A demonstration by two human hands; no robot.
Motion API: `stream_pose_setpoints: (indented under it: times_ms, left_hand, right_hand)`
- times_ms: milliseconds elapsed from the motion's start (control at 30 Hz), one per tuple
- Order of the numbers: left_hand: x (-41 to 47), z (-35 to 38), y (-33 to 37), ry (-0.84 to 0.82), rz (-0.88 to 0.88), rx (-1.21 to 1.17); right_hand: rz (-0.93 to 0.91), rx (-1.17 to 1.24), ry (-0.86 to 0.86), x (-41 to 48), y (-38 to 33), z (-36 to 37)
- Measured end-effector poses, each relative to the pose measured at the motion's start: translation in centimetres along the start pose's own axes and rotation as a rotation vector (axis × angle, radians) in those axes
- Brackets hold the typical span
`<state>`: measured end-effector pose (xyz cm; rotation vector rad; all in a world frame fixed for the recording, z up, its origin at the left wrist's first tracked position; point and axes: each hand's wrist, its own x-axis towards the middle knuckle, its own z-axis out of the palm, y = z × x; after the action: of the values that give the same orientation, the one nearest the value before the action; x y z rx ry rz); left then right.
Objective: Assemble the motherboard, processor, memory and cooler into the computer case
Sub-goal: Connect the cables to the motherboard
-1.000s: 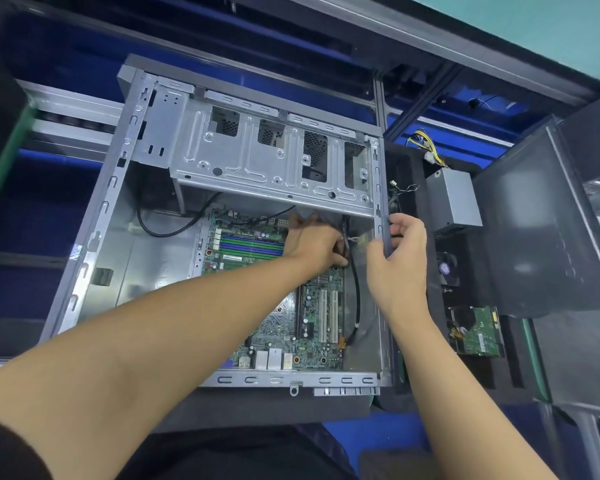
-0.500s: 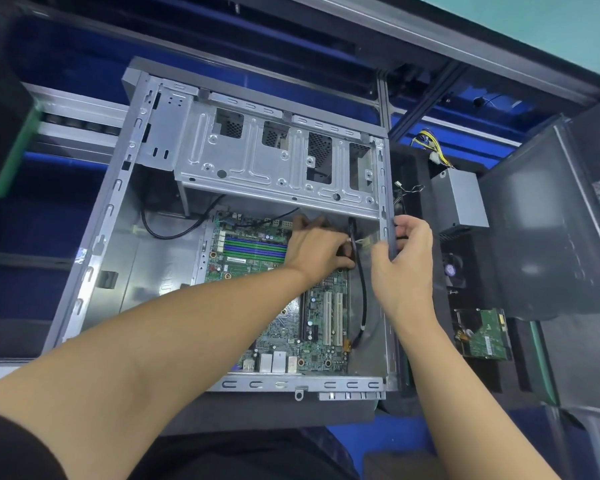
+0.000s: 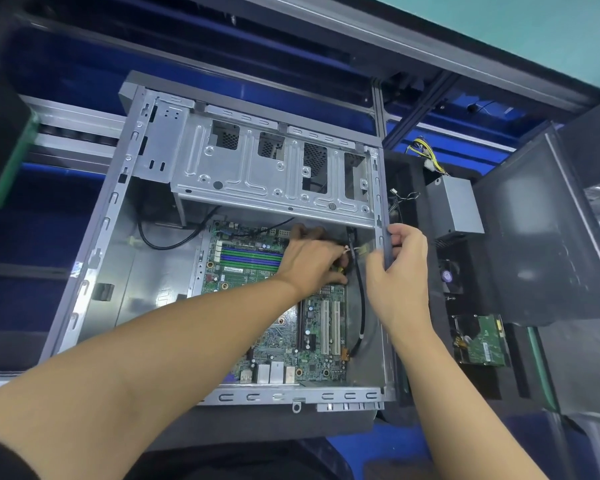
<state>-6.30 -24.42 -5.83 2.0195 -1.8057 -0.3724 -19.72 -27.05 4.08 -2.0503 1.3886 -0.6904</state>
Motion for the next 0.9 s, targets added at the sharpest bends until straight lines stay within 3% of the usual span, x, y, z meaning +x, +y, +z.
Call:
stream_pose_setpoints:
  times_ms: [433, 667, 900]
  left_hand:
    - [0.1, -0.3, -0.3, -0.055, -0.068, -0.271]
    - [0.5, 0.4, 1.0, 0.058, -0.127, -0.046]
    - [0.2, 0.6, 0.7, 0.108, -0.103, -0.015]
  right_hand:
    - [-0.001, 0.004, -0.002, 0.1, 0.2, 0.0]
    - [-0.01, 0.004, -0.005, 0.0, 0.0, -0.1]
    - [-0.025, 0.004, -0.01, 0.1, 0.3, 0.1]
